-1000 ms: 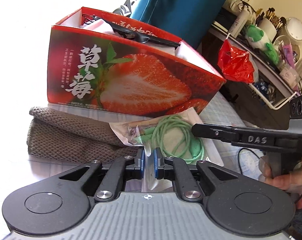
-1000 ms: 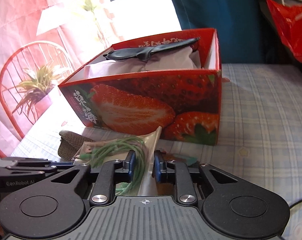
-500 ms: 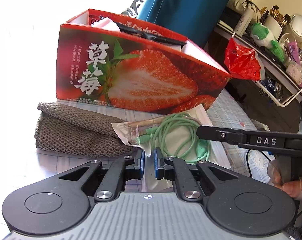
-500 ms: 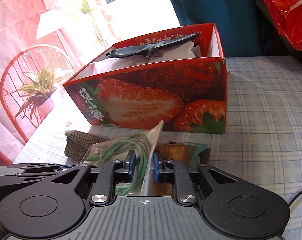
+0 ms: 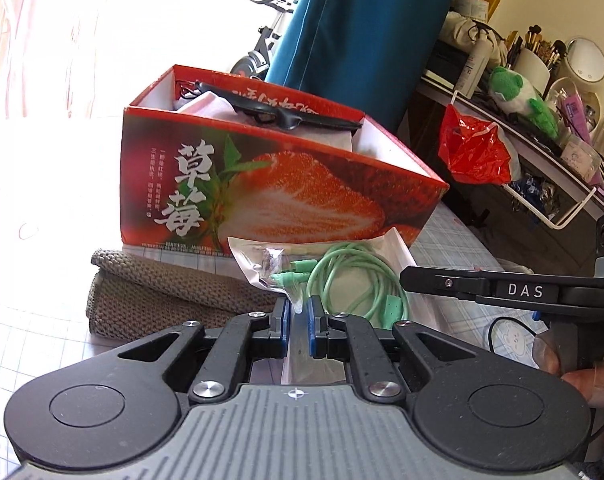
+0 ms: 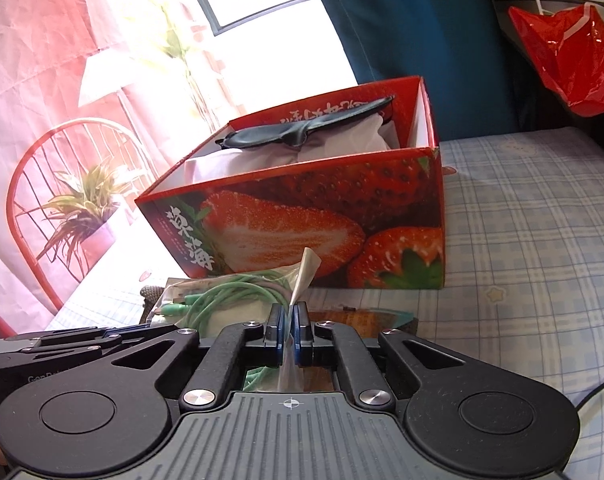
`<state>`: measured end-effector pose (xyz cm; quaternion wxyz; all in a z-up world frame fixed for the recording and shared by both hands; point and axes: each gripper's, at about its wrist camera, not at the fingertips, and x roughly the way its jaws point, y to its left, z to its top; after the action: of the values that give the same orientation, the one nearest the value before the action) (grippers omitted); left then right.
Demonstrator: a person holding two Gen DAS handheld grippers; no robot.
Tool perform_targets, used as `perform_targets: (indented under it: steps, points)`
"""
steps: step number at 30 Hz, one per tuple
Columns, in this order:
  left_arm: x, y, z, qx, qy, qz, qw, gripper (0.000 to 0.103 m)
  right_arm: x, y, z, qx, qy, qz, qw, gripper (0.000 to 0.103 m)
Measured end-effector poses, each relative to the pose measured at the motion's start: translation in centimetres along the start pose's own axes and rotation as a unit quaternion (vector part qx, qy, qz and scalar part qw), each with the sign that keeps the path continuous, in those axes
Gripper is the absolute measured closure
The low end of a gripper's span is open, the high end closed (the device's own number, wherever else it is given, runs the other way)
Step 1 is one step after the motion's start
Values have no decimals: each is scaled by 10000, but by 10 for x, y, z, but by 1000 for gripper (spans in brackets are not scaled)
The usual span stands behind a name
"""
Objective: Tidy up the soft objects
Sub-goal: 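Close both grippers on the clear bag of green cables, then lift the cable bag with both grippers and lower it into the box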
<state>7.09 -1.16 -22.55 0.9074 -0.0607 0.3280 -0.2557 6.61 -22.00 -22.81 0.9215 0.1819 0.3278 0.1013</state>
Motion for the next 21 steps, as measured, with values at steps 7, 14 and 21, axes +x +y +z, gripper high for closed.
perform_targets:
  steps: [7,14,21]
  points:
    - [-6,-1,3,61,-95,1,9999,93,-7,4,0,-42,-153,24,9999,99]
    - [-14,-4,16,216,-333,-22,9992,93,-17,8,12,-138,-406,91,9990,100]
    - [-21,-8,43,384,-554,-41,9977,93,-26,15,37,-236,-660,205,9973,100]
